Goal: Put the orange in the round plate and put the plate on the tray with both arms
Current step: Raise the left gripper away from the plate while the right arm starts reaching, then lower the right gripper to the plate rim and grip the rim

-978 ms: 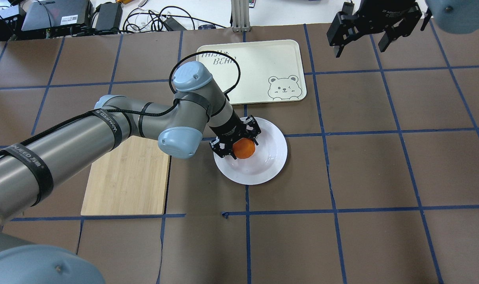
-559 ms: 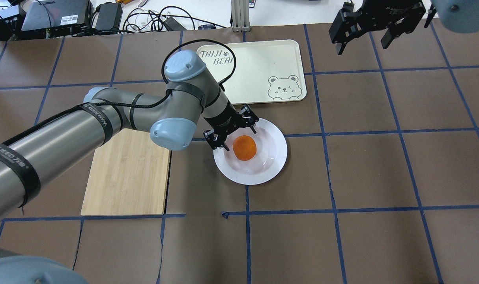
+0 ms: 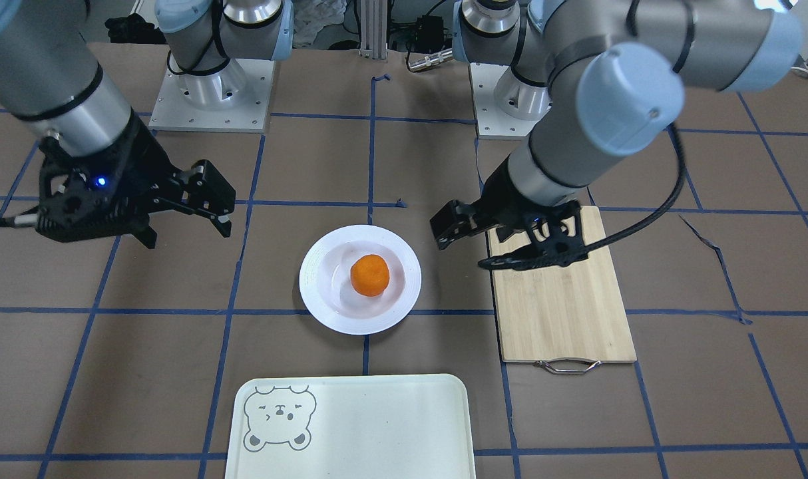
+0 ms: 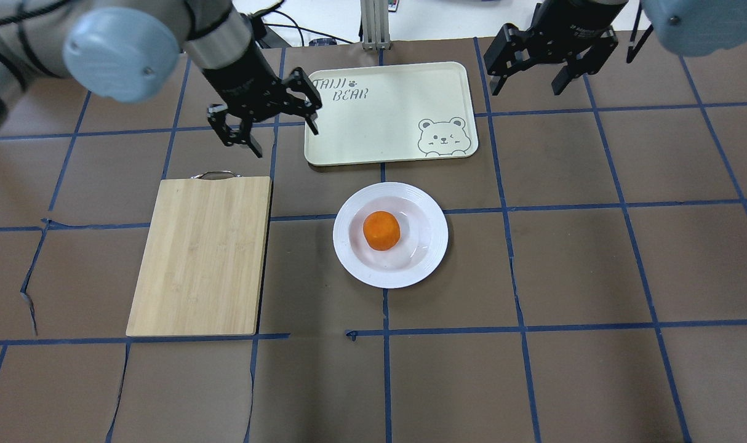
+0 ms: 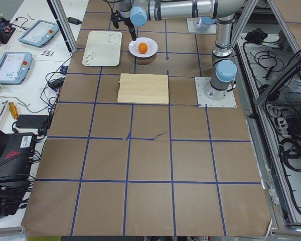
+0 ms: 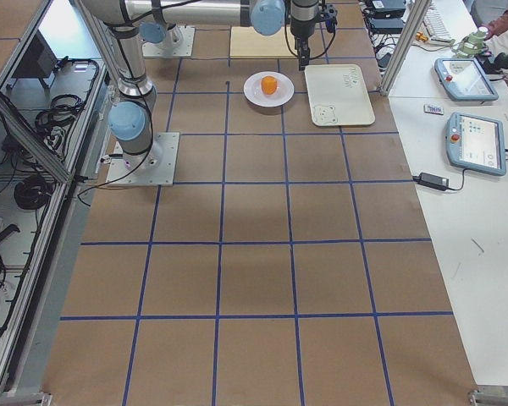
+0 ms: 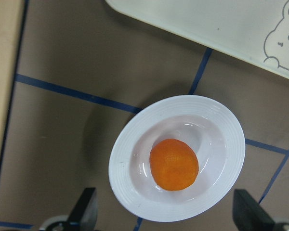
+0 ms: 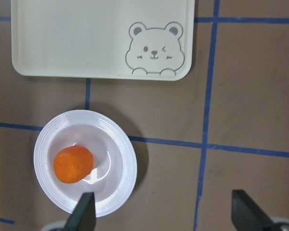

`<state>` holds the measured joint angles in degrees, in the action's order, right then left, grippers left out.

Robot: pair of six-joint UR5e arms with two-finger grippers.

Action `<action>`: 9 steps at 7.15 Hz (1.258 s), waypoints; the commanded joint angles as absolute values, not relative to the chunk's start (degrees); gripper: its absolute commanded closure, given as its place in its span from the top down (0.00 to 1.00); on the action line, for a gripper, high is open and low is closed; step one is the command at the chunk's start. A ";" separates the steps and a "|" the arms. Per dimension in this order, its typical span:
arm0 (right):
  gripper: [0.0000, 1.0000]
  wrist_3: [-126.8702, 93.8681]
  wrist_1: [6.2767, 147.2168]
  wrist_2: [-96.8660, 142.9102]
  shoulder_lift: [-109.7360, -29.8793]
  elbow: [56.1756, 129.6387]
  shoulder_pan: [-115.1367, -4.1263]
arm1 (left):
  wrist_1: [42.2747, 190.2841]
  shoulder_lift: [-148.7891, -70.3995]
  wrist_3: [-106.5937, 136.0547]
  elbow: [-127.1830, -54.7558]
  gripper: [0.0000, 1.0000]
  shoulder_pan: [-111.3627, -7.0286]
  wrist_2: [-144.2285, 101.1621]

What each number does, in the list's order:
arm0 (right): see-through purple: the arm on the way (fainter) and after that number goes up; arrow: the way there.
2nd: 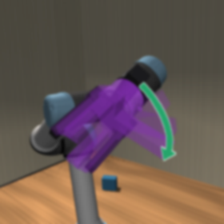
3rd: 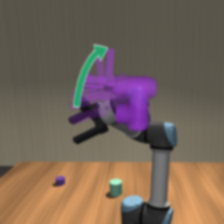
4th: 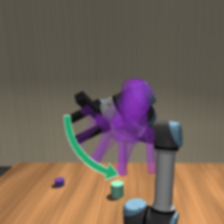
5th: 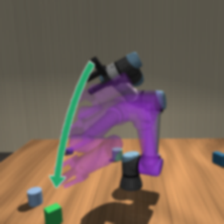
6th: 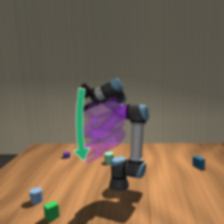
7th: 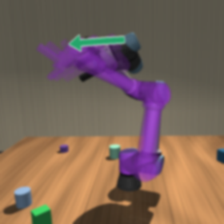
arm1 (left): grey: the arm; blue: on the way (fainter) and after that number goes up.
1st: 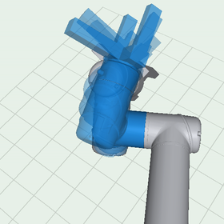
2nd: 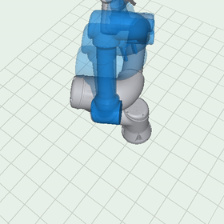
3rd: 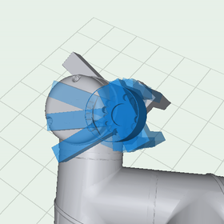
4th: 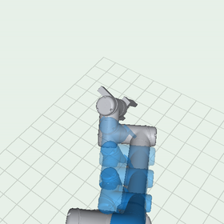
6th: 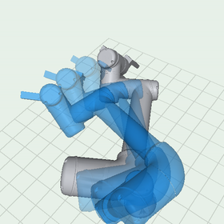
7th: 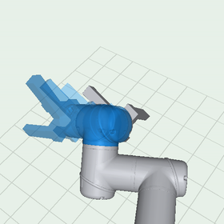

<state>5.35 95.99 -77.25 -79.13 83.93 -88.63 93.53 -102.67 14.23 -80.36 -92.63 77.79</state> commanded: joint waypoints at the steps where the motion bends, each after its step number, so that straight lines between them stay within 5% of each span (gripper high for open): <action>1: 1.00 6.06 105.66 -66.33 -76.29 96.51 -88.50 | 97.65 -96.79 8.26 -78.13 1.00 -90.97 84.34; 4: 1.00 5.19 130.45 -59.24 -73.67 115.20 -89.21 | 85.29 -91.08 4.75 -87.95 1.00 -90.79 88.42; 9: 1.00 3.18 135.78 -58.62 -69.53 118.99 -89.56 | 85.08 -89.47 4.48 -88.94 1.00 -90.44 89.04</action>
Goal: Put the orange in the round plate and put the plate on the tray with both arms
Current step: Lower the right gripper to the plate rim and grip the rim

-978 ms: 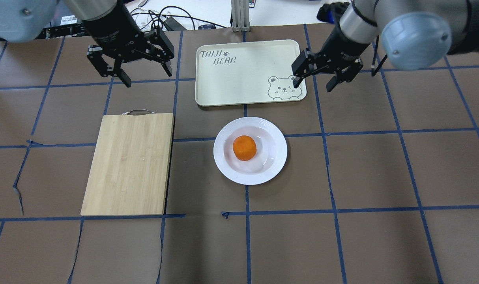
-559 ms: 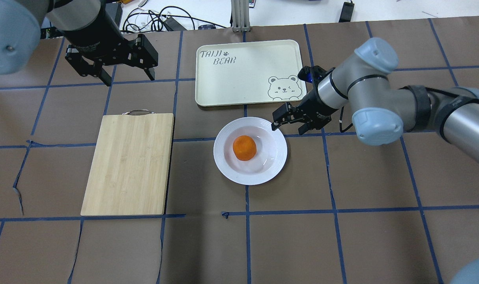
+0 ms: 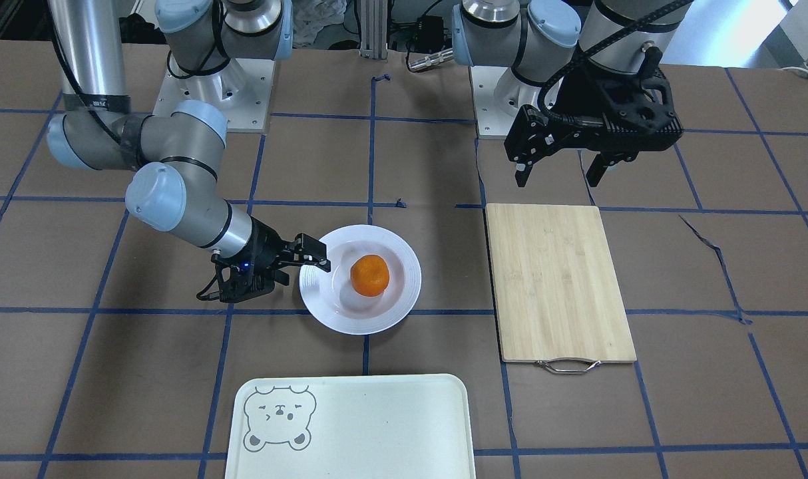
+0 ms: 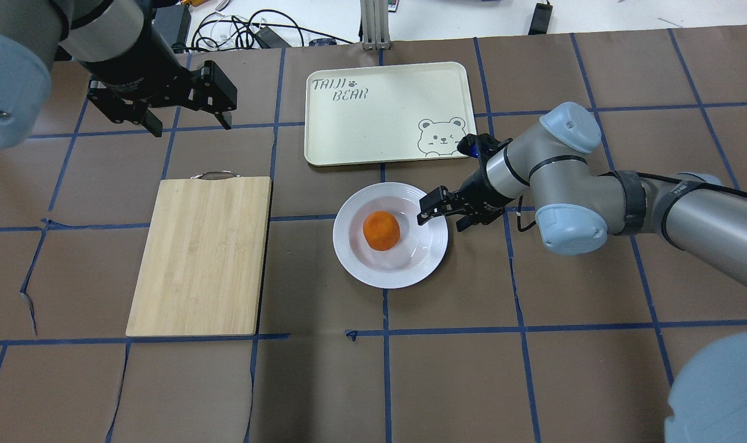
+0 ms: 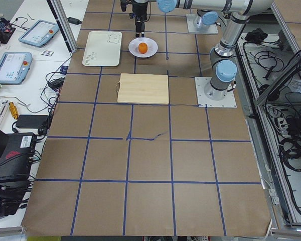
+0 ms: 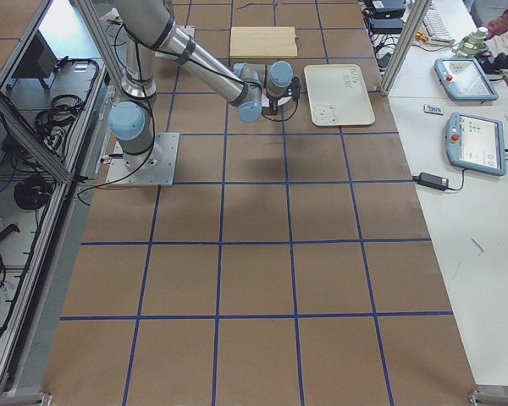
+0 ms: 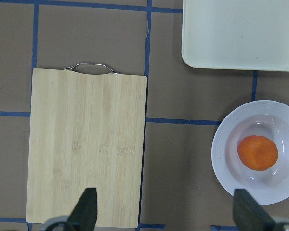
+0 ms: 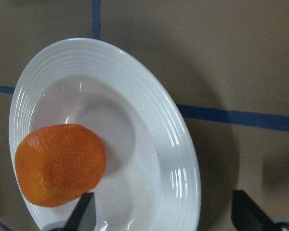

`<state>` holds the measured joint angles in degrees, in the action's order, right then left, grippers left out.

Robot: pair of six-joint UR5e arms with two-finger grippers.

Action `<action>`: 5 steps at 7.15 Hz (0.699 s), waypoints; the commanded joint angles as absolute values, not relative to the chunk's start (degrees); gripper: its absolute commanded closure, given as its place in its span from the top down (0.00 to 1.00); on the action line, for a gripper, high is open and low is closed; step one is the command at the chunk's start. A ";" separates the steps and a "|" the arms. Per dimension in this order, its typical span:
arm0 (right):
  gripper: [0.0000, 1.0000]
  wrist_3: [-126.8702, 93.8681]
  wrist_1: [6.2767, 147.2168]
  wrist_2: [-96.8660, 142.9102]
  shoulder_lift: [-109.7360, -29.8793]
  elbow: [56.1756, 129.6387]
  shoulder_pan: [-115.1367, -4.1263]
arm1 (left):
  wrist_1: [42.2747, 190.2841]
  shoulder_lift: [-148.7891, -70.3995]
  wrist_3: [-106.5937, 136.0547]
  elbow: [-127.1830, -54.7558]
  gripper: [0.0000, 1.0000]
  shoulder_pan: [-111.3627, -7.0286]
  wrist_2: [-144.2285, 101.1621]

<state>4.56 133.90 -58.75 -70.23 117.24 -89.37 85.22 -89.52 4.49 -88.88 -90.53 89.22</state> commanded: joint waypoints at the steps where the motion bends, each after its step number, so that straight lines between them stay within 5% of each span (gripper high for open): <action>1: 1.00 -1.27 135.88 -58.71 -69.09 118.92 -89.56 | 85.34 -89.56 4.48 -89.03 1.00 -90.35 88.60; 5: 1.00 -11.51 139.65 -58.89 -67.06 118.92 -92.98 | 85.34 -89.30 4.39 -88.95 1.00 -90.26 89.30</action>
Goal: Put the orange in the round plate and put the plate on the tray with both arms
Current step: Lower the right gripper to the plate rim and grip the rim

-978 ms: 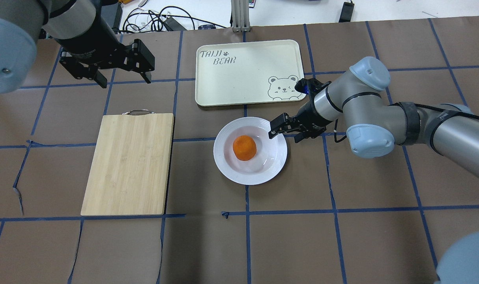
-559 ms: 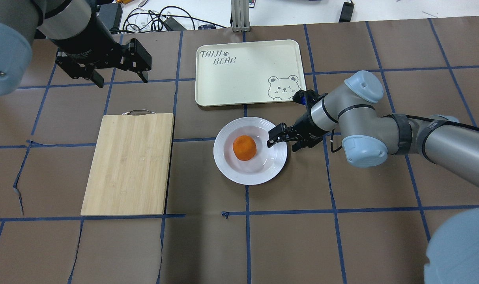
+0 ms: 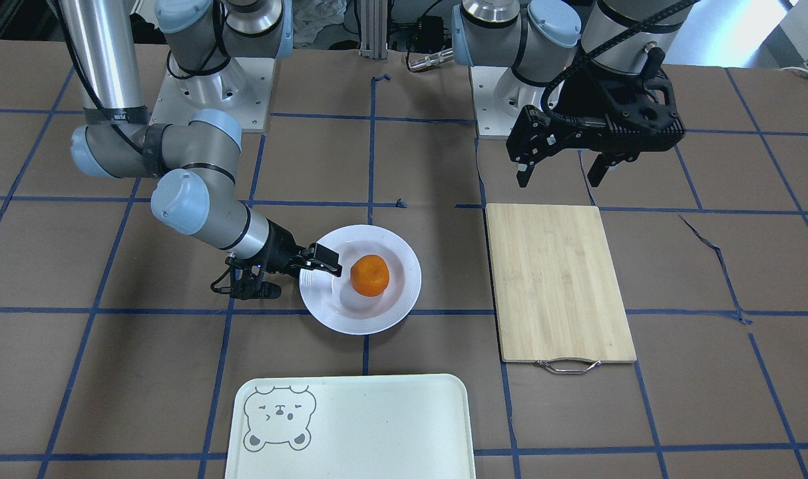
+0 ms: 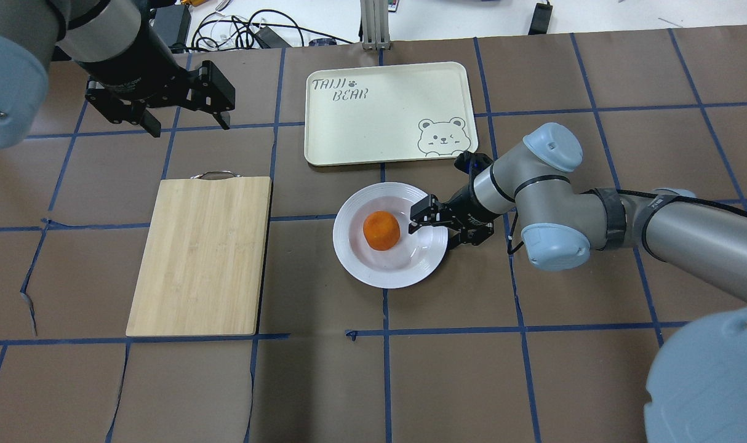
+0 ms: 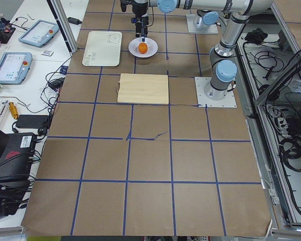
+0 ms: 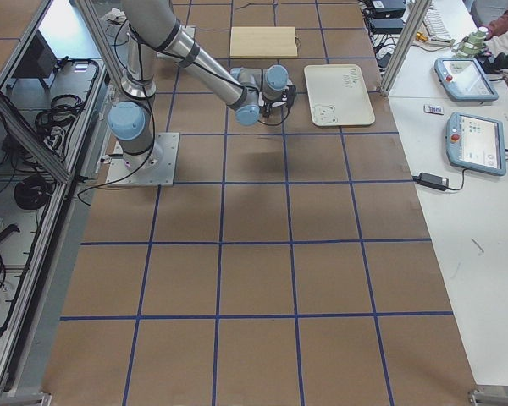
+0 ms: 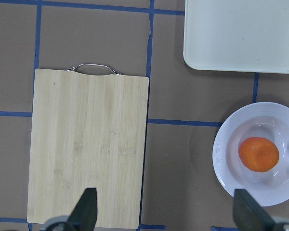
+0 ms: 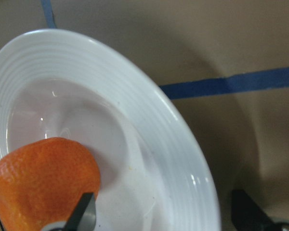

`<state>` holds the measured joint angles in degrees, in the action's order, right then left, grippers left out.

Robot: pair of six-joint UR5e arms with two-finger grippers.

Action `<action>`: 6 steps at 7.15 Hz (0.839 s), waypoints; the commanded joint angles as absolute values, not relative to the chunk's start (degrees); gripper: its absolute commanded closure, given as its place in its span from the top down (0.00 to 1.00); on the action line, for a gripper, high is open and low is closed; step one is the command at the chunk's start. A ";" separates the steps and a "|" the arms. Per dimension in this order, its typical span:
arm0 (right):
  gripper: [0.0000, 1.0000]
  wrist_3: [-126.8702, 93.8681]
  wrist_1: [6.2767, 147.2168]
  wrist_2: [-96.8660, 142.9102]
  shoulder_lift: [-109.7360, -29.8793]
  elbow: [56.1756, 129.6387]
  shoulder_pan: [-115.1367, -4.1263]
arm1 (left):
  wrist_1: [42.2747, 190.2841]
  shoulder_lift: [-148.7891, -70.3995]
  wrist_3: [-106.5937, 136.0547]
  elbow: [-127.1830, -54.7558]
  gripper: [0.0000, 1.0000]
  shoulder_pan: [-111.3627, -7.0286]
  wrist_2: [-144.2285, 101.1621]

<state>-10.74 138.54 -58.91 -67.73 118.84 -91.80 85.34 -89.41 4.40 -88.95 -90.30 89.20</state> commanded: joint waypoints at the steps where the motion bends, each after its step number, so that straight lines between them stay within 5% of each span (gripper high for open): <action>1: 1.00 -11.60 139.75 -58.97 -66.89 119.18 -92.99 | 85.34 -89.12 4.39 -88.95 1.00 -90.26 89.21; 2: 0.93 -11.51 143.31 -59.76 -66.80 119.18 -92.99 | 85.34 -89.12 4.39 -89.03 1.00 -90.09 88.86; 4: 0.43 -11.69 145.37 -59.94 -66.45 119.27 -93.08 | 85.17 -89.12 4.40 -89.38 1.00 -90.09 88.77; 6: 0.10 -13.87 145.37 -59.94 -66.18 119.27 -93.16 | 84.81 -89.12 4.39 -89.39 1.00 -89.91 88.42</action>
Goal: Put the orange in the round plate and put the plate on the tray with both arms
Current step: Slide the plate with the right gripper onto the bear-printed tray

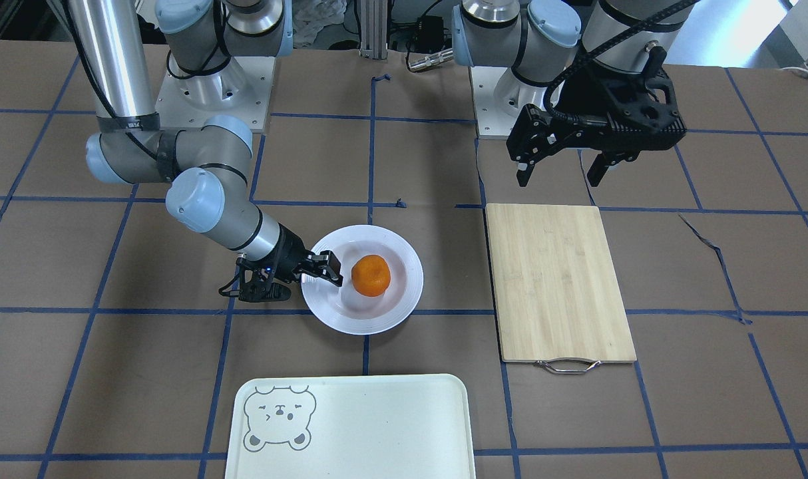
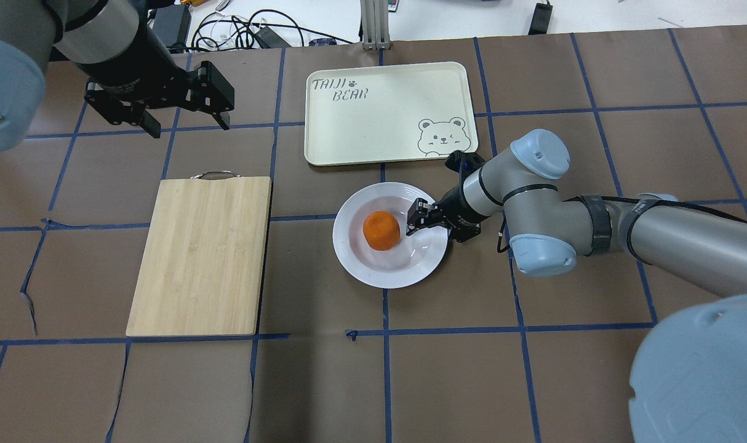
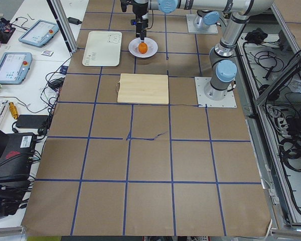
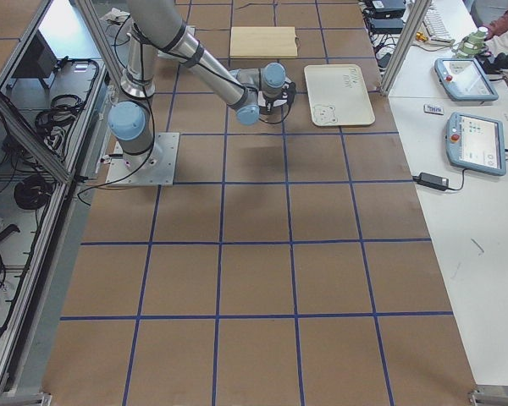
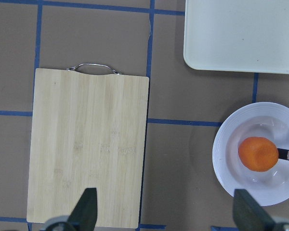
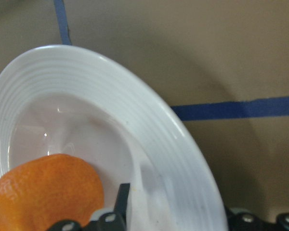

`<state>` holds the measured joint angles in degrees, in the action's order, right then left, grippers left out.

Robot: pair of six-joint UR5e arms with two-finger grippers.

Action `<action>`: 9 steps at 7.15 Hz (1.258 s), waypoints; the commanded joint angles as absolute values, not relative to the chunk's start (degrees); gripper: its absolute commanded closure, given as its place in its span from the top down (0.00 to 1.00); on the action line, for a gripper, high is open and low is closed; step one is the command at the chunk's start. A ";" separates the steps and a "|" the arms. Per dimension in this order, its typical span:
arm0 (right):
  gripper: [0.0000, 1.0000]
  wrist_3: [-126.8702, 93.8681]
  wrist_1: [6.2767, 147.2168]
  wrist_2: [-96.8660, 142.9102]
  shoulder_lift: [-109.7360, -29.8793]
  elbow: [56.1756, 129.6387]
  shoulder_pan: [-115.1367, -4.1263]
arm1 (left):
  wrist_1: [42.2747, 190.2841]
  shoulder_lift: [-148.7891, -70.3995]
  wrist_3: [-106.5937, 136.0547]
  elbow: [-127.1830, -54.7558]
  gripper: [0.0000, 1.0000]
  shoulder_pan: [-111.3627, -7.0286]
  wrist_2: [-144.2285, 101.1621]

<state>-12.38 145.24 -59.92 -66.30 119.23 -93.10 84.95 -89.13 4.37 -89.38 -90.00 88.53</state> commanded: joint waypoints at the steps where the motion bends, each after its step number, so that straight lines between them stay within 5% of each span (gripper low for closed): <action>1: 0.03 -14.76 145.37 -59.85 -66.27 119.27 -93.25 | 84.73 -89.12 4.39 -89.47 1.00 -90.00 88.42; 7: 0.03 -16.17 144.49 -59.24 -67.32 112.96 -92.20 | 84.20 -89.12 4.39 -89.47 1.00 -90.00 88.42; 9: 0.04 -16.96 138.03 -59.06 -65.84 103.07 -90.62 | 84.11 -89.12 4.39 -89.39 1.00 -90.00 88.42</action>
